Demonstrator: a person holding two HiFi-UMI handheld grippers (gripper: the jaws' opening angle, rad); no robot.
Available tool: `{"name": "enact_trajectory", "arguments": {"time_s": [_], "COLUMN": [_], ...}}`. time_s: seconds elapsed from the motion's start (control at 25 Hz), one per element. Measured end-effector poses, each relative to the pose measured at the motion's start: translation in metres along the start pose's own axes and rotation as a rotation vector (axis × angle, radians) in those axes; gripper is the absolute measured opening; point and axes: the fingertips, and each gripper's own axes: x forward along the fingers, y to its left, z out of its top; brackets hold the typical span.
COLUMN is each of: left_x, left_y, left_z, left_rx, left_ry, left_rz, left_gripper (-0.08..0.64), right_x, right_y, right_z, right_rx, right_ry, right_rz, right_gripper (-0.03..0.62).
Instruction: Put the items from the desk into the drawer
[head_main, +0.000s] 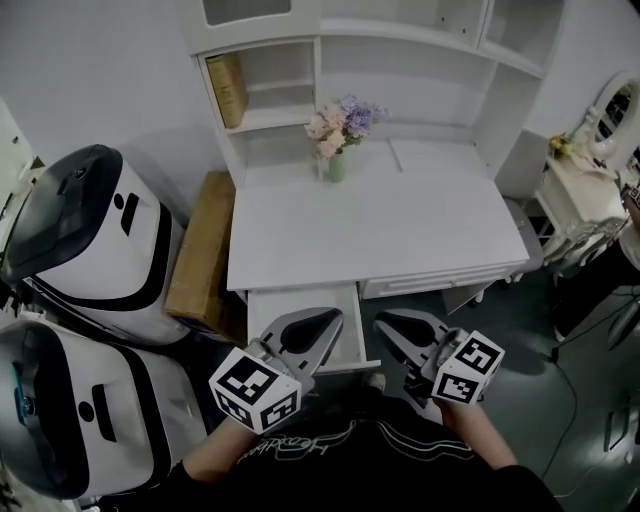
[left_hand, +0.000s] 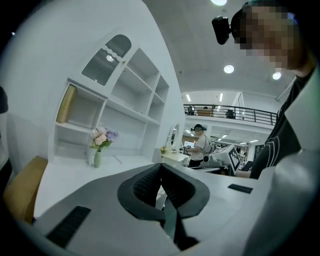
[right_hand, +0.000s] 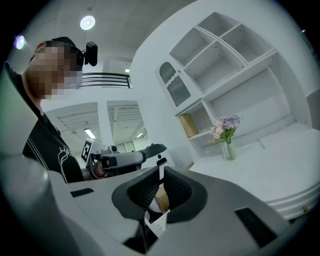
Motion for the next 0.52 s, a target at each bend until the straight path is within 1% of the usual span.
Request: {"name": "enact_trajectory", "arguments": {"time_s": [0.2, 0.52], "left_x": [-0.003, -0.003], "left_y": [0.008, 0.017], "left_z": [0.003, 0.001], "left_rx": [-0.010, -0.004], "left_ry": [-0.006, 0.001], "left_rz": [0.013, 0.031], "left_gripper": [0.021, 0.021], "right_x": [0.007, 0.013], "right_y": [-0.001, -0.005], "right_z": [0.001, 0.002], "right_rx": [0.004, 0.002], "right_ry": [0.002, 0.002], "right_rz": [-0.001, -0.004], "right_gripper": [0.058, 0.058]}}
